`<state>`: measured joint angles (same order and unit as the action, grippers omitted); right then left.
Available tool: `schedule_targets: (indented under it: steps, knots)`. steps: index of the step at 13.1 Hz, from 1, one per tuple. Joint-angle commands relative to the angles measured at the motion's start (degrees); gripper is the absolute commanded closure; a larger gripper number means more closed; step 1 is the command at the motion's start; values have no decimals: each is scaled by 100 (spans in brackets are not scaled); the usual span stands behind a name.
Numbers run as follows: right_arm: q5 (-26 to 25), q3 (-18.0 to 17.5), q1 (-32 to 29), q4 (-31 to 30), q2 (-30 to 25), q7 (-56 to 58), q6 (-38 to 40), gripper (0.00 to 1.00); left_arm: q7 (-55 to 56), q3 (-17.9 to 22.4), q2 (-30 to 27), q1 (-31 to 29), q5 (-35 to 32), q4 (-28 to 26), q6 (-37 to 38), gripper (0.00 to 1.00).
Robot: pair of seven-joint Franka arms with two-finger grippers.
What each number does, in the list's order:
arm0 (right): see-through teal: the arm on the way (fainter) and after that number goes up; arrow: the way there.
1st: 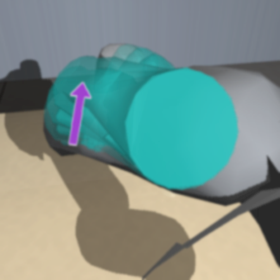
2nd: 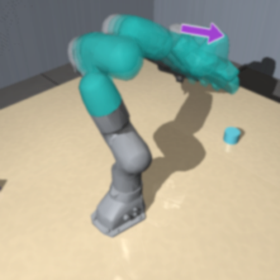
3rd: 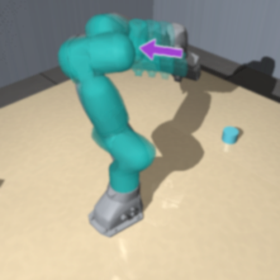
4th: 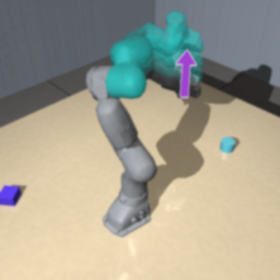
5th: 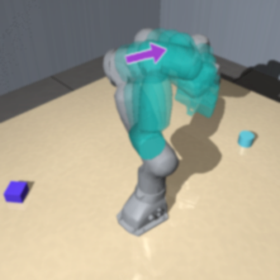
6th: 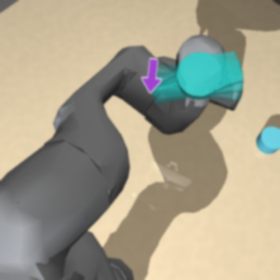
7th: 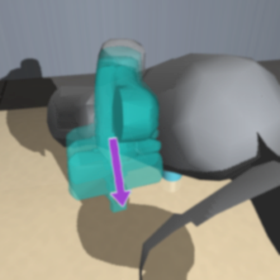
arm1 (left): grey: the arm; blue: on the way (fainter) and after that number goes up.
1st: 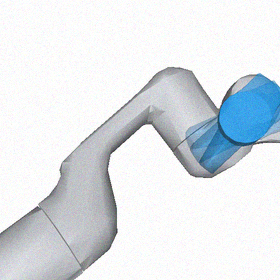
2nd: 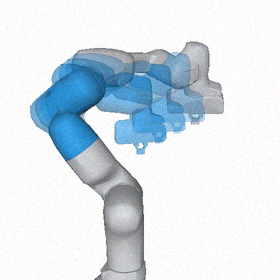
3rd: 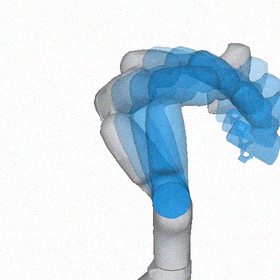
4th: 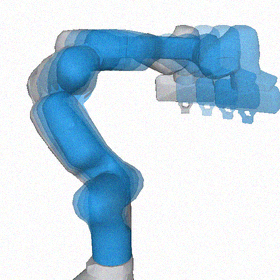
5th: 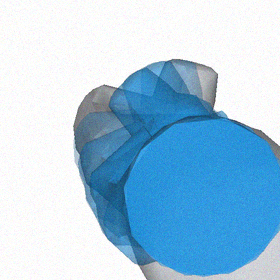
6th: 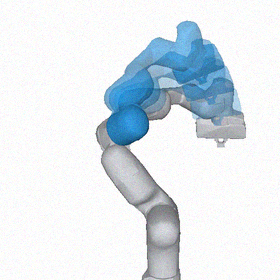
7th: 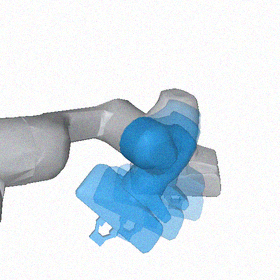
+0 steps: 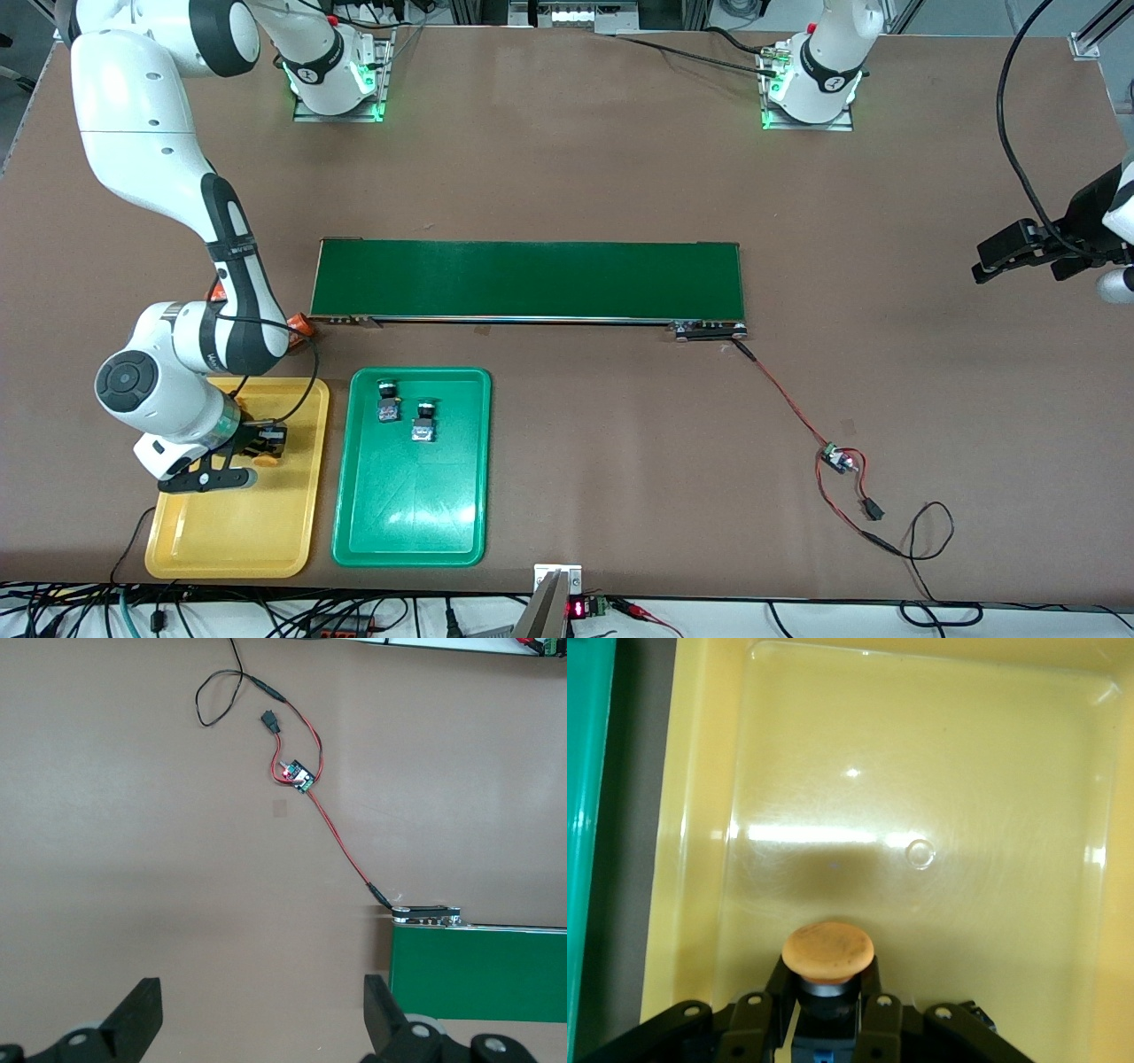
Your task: Sort buttons by color to trays
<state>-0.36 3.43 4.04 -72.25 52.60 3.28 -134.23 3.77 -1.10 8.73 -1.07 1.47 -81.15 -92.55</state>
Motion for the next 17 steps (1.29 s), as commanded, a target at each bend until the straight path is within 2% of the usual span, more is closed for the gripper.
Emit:
schedule_targets:
  steps: [1,2,7,13,17]
  knots:
    - [203,8,-17,159,93,147,-7,45,-69,-4,-90,-16,56,-76,52,0]
    - [334,8,-9,133,119,147,-7,0,-69,-4,-90,-16,56,-76,97,0]
    - [405,8,79,-16,-99,129,141,0,-69,5,-82,-60,56,-85,123,0]
    - [379,0,106,-96,-837,103,1775,0,-61,5,-99,-69,64,-94,132,0]
    - [344,-18,114,-78,-1522,-45,3180,0,-69,-4,-99,-60,64,-85,106,0]
